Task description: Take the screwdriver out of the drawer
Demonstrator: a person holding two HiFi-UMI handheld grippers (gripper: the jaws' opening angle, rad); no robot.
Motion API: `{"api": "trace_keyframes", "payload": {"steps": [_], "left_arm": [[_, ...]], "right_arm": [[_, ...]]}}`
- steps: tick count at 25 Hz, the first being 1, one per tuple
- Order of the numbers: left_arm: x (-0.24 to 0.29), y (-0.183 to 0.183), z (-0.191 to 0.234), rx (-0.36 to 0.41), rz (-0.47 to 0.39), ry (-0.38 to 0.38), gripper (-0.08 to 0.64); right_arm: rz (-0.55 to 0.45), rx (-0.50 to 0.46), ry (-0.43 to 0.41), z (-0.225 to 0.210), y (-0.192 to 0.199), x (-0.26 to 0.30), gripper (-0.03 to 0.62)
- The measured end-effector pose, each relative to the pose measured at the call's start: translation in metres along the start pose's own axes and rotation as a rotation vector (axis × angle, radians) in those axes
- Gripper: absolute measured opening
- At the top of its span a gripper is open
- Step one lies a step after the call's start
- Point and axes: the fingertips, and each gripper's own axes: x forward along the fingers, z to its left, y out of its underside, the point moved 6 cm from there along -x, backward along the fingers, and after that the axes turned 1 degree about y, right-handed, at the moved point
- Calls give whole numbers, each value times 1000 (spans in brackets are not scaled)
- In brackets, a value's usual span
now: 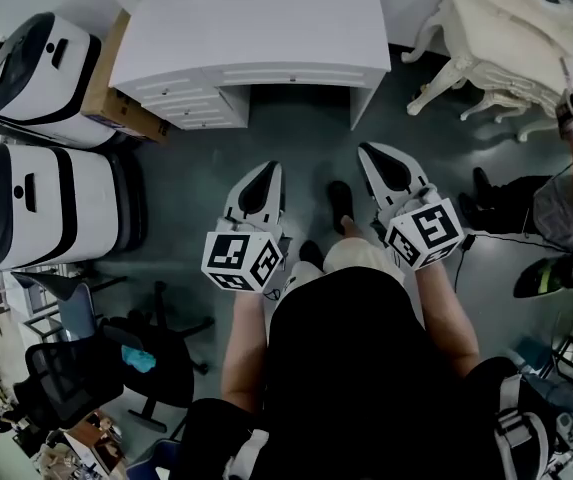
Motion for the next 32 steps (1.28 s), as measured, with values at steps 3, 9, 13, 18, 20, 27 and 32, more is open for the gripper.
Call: {"api": "trace_keyframes", "payload": {"steps": [3, 9, 13, 18, 20, 27, 32], "left_arm": [[20, -11, 6, 4, -4, -17, 23], [71, -27, 15, 0, -1, -55, 23], [104, -37, 19, -12, -4, -86, 23], [140, -43, 21, -27, -1, -132, 23], [154, -42, 22, -35, 5, -152, 23], [198, -27, 26, -61, 39, -220, 23], [215, -16, 31, -91, 57, -262, 23]], "right_arm": [[1, -13, -28, -17, -10, 23, 17], [11, -19, -81, -61, -25, 65, 17], [29, -22, -117, -89, -32, 89, 17], [54, -27, -172, -121, -38, 113, 17], [70, -29, -198, -133, -38, 122, 17], [114, -18, -281, -169, -27, 154, 17], [147, -19, -333, -183, -20, 172, 17]]}}
